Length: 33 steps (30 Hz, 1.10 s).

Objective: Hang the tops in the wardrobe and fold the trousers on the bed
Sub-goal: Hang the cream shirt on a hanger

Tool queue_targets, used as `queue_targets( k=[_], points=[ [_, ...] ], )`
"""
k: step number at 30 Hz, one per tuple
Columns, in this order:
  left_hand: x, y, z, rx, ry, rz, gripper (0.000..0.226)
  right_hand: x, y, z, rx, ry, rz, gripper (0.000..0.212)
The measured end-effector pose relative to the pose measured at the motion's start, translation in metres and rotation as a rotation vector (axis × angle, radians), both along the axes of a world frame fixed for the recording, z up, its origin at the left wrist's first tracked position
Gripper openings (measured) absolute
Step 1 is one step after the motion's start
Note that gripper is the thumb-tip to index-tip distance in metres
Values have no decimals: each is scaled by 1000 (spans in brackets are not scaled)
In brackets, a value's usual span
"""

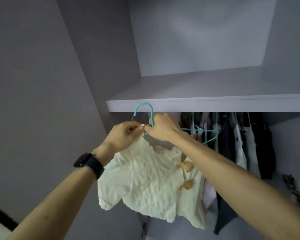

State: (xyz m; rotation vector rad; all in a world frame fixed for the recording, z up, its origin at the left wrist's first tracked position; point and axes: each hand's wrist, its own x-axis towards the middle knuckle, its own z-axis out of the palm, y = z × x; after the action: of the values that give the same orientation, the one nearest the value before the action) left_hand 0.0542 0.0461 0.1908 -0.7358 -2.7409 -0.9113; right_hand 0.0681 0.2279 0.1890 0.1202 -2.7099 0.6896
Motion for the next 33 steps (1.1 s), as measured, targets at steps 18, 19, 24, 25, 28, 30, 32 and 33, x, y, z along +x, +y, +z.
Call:
queue_targets(
  k=[18,19,24,25,28,30,32,33],
  points=[
    [23,-25,-17,-354,333,-121,36,11,71,-98,-134,-757,127,44],
    [26,-26,-18,-385,337,-129,40,14,60,-111,-113,-863,144,41],
    [32,-38,-31,-547,326,-136,39,9,7,-161,418,-958,254,18],
    [32,-42,-34,-570,331,-128,38,9,8,-164,392,-930,222,16],
    [35,-53,-42,-666,361,-85,40,4,25,-163,336,-770,141,15],
    [35,-59,-45,-727,383,-17,38,5,46,-161,297,-699,96,20],
    [34,-66,-47,-777,391,79,36,11,69,-165,258,-672,35,19],
    [33,-67,-48,-784,394,115,37,15,81,-169,231,-653,-11,17]
  ],
)
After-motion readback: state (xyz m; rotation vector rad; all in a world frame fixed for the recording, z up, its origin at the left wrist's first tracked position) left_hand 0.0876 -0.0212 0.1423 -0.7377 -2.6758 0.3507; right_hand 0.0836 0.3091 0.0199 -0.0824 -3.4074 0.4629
